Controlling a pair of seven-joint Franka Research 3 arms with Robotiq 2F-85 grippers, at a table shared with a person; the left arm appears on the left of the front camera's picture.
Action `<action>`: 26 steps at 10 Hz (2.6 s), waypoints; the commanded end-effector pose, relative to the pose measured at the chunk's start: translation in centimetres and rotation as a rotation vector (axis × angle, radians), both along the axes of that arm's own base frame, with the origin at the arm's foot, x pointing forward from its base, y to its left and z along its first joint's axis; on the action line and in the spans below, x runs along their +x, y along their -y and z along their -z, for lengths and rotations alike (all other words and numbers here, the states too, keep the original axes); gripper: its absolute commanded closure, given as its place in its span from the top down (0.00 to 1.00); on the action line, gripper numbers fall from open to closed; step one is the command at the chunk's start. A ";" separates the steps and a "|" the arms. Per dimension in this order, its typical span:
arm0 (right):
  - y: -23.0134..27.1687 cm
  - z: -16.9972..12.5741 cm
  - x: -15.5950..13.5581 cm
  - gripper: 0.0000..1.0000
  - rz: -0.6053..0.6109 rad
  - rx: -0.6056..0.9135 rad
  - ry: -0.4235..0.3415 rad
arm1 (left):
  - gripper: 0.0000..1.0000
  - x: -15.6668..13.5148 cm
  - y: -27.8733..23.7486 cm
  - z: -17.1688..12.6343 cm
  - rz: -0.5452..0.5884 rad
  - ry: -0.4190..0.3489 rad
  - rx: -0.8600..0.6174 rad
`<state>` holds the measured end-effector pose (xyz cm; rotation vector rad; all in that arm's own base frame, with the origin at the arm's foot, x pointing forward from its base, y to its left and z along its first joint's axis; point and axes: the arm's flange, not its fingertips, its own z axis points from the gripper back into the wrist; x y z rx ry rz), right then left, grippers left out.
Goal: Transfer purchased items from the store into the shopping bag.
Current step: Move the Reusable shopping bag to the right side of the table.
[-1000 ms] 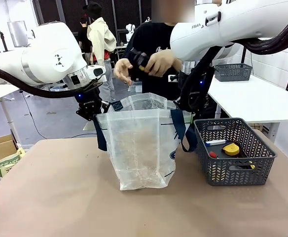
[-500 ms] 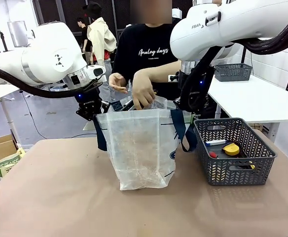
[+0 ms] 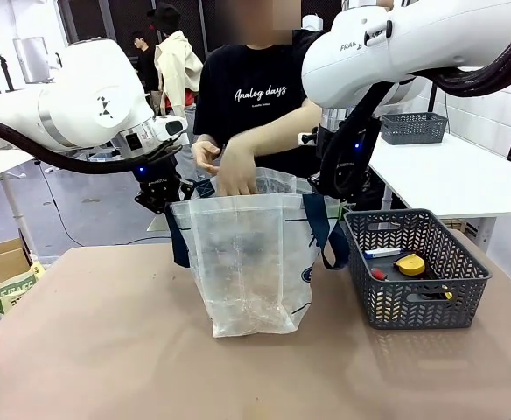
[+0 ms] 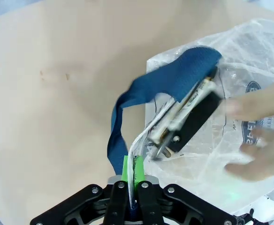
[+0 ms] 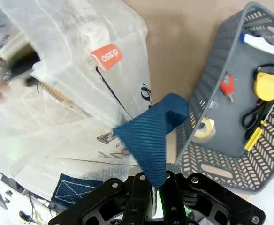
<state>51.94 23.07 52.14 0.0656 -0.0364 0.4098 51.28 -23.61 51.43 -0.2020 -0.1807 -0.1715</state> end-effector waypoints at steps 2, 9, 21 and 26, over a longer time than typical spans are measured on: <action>0.2 0.0 0.1 0.00 0.003 -0.002 0.000 | 0.00 0.1 -0.2 0.0 -0.003 0.000 0.001; 0.1 -0.1 0.1 0.00 -0.038 0.014 0.015 | 0.00 0.1 -0.2 0.0 -0.003 0.000 0.001; 0.0 0.1 -0.1 0.00 -0.087 -0.020 0.155 | 0.00 0.1 -0.2 0.0 -0.003 0.000 0.001; 0.0 0.1 -0.3 0.00 -0.083 -0.017 0.166 | 0.00 0.1 -0.2 0.0 -0.003 0.000 0.001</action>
